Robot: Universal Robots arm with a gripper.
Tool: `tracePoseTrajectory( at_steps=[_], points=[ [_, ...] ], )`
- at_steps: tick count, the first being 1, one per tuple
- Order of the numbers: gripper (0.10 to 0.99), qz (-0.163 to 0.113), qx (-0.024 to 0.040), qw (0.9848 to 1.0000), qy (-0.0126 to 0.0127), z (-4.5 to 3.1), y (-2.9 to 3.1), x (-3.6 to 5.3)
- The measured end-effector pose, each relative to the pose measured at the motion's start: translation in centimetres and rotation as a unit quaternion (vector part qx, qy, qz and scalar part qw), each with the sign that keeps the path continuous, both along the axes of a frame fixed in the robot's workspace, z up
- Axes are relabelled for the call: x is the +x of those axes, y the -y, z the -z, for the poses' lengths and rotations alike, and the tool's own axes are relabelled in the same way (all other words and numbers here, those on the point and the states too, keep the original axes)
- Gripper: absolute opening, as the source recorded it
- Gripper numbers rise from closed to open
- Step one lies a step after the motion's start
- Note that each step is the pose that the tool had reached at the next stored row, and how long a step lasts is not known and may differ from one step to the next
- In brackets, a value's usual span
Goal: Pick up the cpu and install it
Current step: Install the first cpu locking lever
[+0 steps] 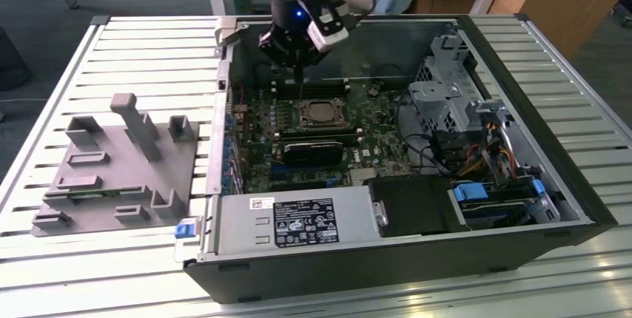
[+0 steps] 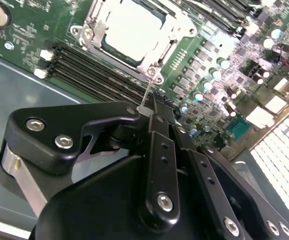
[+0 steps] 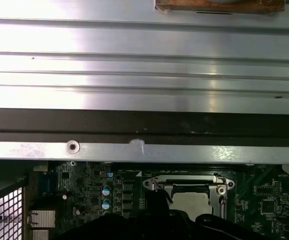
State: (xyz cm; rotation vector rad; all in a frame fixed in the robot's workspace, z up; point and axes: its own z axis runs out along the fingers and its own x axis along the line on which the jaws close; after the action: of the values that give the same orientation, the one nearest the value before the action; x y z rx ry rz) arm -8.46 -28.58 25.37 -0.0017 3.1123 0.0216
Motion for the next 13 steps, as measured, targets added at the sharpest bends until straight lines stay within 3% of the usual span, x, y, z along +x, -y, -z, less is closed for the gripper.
tracePoseTrajectory(
  at_steps=[8,11,13],
  points=[
    [0.106,0.000,0.0007,1.0000,0.0001,0.32,0.00,1.79],
    [0.106,0.000,0.0166,0.9999,0.0000,0.48,0.00,1.87],
    [0.106,0.000,0.0175,0.9998,0.0001,0.70,0.00,1.94]
  ],
)
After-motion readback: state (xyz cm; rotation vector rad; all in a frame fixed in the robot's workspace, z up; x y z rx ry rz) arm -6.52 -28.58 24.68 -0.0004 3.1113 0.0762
